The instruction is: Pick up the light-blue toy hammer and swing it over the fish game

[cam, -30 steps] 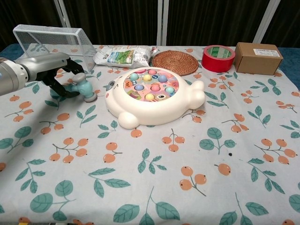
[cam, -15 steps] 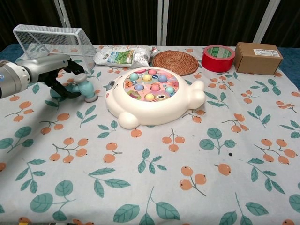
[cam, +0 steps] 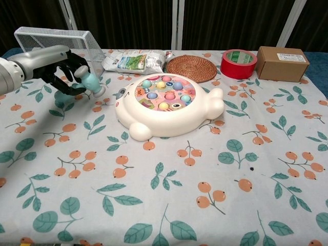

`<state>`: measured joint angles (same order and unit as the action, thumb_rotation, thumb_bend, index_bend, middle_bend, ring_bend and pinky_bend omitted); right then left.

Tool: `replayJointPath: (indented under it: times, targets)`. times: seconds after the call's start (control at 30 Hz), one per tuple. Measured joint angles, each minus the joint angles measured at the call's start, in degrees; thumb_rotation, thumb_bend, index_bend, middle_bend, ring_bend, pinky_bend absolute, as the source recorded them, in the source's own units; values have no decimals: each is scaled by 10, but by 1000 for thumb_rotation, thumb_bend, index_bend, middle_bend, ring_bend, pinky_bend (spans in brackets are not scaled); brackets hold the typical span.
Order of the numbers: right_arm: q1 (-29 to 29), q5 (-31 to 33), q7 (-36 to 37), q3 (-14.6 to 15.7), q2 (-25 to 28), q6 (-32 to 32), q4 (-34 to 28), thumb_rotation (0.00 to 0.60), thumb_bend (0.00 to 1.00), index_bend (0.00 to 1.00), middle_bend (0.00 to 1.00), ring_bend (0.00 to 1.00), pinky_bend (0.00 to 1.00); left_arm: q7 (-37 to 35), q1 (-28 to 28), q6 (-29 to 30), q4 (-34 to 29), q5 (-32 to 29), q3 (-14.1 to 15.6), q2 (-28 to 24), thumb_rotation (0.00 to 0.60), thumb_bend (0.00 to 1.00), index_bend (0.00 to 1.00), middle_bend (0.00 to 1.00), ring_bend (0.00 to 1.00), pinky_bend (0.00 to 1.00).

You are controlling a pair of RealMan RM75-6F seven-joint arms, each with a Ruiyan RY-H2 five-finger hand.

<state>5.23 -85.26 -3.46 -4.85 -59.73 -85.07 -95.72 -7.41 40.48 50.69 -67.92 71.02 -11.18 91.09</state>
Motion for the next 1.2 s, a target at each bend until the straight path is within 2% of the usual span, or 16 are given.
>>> replayJointPath:
  times: [0.27,0.63,0.9,1.2]
  targets:
    - [-6,-7,-8,0,1,-15,-7,600,112,39,176,46,117,-94,3,31,26,86,15,-12,600,538,591,575,461,529]
    - [-15,-12,-12,2,-2,-30,-10,600,112,45,182,46,117,-106,49,41,15,177,44,-47,600,575,611,603,496,576]
    - [-21,-21,-13,4,-1,-41,-7,600,119,45,184,46,117,-52,103,-26,-49,169,31,-84,600,600,609,608,513,603]
    - [-26,-25,-1,6,-1,-46,3,600,120,45,186,46,117,70,168,-112,-99,87,-8,-101,600,600,610,614,522,621]
